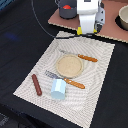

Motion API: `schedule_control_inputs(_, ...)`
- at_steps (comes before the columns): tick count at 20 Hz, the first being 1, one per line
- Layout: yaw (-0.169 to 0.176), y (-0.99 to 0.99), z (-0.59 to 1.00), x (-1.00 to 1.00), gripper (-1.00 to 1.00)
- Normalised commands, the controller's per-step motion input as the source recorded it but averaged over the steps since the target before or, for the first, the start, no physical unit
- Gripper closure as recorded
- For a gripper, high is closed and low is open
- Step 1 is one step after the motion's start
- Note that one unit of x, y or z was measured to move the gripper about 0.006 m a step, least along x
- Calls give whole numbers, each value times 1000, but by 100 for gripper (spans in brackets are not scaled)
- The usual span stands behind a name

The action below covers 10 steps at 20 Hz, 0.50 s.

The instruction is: Interact with the objects in diverse but meaningful ways.

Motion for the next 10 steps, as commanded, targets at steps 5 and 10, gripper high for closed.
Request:
schedule_control_inputs(5, -37, 9, 46, 839, 100)
schedule_control_inputs(10, -33, 45, -79, 635, 100)
